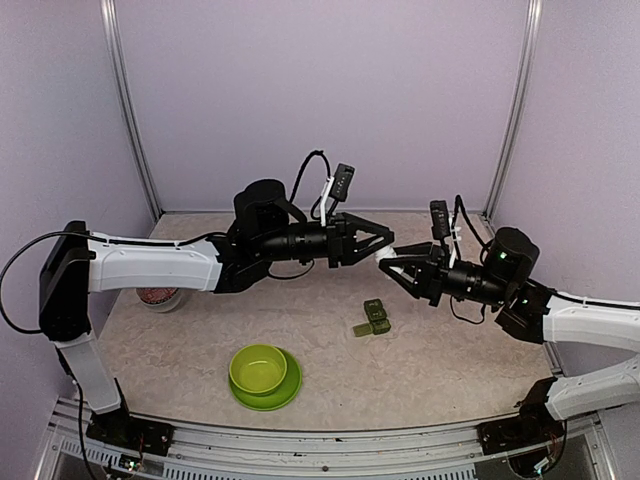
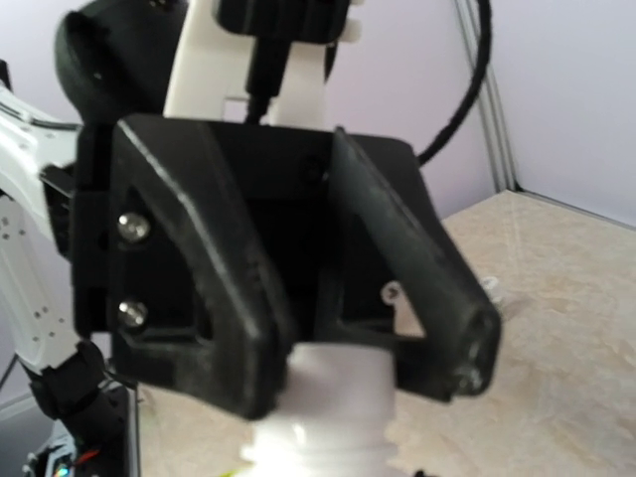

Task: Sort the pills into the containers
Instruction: Unscrew the lid of the pill bottle from the pill bottle.

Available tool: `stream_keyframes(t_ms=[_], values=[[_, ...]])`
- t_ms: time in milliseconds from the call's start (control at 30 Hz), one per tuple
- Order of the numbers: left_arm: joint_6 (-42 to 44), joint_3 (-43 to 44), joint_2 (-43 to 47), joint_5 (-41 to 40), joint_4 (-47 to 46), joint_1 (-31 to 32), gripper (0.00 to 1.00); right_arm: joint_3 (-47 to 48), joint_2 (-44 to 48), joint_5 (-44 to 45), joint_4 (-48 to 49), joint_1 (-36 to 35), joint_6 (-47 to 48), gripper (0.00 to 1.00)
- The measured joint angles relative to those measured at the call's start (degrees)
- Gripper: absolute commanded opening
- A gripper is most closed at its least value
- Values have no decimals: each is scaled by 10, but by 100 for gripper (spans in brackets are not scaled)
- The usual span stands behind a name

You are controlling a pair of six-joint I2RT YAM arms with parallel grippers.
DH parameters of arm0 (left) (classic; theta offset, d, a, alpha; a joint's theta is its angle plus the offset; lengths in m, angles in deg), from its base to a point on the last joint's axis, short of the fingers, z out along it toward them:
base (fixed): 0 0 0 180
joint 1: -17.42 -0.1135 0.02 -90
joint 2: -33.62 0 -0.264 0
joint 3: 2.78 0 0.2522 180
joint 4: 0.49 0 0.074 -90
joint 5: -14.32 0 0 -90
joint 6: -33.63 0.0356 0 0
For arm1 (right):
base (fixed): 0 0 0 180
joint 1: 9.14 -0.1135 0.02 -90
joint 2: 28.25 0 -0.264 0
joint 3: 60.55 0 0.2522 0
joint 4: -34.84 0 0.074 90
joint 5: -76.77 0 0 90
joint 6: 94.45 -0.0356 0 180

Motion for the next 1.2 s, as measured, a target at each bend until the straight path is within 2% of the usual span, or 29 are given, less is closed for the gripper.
stream_keyframes(t_ms=[367, 700, 1200], values=[[-31, 3, 7, -58, 64, 4, 31, -6, 10, 26, -34, 1, 27, 5], [-45, 5, 8, -82, 78, 6, 27, -6, 24, 43, -64, 1, 43, 5], [-10, 2, 34, -147, 135, -12, 25, -7, 58, 50, -77, 1, 52, 5]])
